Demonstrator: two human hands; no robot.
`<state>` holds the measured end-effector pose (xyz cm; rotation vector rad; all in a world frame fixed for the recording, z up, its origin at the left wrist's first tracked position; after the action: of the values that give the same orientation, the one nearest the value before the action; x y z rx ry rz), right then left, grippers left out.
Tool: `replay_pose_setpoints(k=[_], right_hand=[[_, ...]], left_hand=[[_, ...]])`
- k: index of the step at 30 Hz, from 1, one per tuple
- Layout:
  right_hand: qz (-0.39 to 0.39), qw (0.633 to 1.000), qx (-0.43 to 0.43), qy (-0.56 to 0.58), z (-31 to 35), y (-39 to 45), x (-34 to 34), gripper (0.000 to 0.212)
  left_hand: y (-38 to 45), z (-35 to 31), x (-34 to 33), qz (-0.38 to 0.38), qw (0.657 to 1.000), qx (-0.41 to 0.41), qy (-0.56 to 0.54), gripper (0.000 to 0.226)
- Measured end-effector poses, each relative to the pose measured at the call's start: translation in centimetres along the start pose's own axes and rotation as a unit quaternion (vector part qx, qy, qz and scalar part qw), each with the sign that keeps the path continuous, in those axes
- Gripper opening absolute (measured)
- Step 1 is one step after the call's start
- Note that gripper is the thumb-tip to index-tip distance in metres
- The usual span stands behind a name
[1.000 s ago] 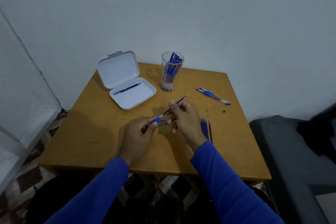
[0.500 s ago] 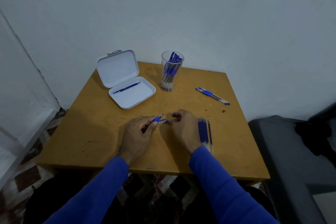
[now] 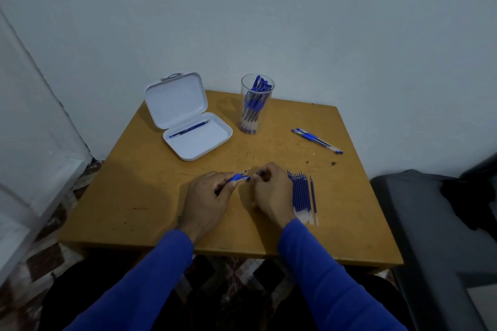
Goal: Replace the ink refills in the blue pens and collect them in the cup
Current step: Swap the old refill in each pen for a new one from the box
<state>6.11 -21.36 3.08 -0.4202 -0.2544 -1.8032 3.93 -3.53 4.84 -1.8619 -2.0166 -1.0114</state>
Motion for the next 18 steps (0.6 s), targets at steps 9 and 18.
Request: replay_pose_setpoints(k=[9, 18], right_hand=[[0.112, 0.934, -0.059, 0.333, 0.7, -0.9, -0.4, 0.004], [0.152, 0.950, -0.052, 0.268, 0.5, -1.0, -1.1, 0.007]], left_hand=[[0.1, -0.3, 0.2, 0.009, 1.000, -0.025, 0.000, 0.023], [-0.2, -0.5, 0.3, 0.000, 0.999, -0.043, 0.008, 0.027]])
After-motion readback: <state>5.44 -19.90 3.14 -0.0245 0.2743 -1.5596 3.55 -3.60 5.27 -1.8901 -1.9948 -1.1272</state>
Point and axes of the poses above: each hand's wrist, its own y-axis towards the middle knuckle, its own x-axis out of the back of the hand, z = x × y, the point moved 9 cm from there along y, towards the middle knuckle, and after that the axes turned 6 degrees about y, right-handed, at the moved point
